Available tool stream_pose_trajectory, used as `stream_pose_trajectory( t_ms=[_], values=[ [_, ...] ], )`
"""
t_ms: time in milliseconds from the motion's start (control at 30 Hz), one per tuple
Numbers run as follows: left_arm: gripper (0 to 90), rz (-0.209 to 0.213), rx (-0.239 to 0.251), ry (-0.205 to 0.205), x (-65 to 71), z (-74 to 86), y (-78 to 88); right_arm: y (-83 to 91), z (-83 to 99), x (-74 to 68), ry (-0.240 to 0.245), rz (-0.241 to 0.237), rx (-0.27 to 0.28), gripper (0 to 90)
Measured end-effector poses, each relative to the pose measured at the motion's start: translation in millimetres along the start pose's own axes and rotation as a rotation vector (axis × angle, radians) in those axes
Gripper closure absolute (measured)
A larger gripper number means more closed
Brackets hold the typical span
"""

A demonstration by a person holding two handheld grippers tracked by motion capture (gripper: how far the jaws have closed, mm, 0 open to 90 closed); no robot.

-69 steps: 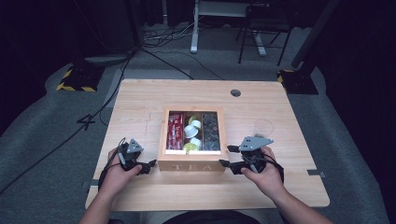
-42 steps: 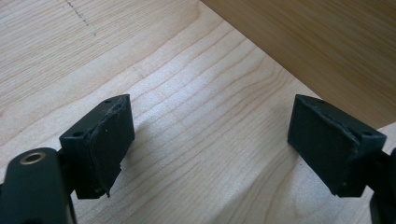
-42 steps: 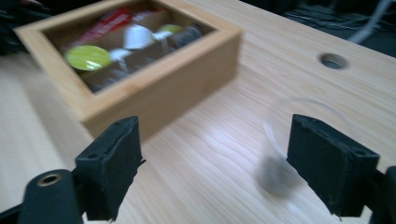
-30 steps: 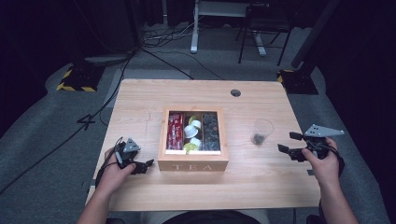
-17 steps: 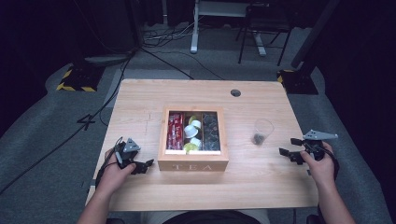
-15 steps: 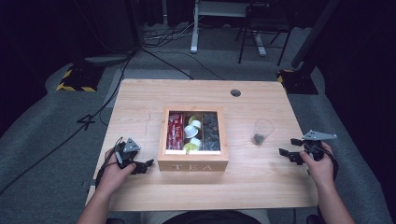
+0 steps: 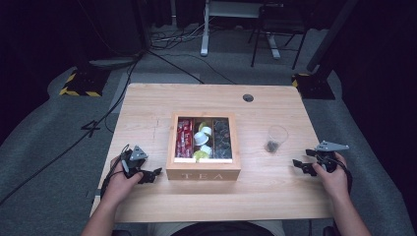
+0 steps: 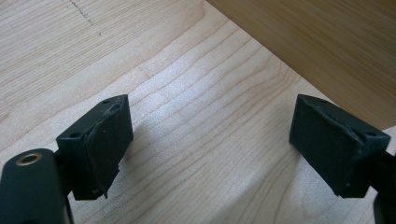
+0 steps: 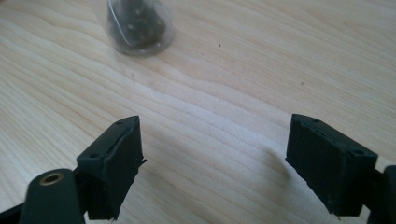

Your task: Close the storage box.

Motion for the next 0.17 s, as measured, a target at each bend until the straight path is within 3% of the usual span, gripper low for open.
stream_pose_trajectory(
  t_ms=[33, 167],
  values=[
    [13.8, 0.0, 0.0, 0.0, -0.1, 0.0, 0.0, -2.2, 1.7, 0.1, 0.005, 0.012, -0.024, 14.5],
    [13.8, 0.001, 0.0, 0.001, 0.0, 0.0, 0.0, -7.6, 1.4, -2.0, -0.021, 0.042, -0.012, 8.6]
  ],
)
Point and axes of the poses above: each handheld gripper's, and its own axes: y roughly backward along the jaws, z roughly out of its underside, x roughly to its right, the point moved 3 cm from there along -y, roughly forward along the jaws
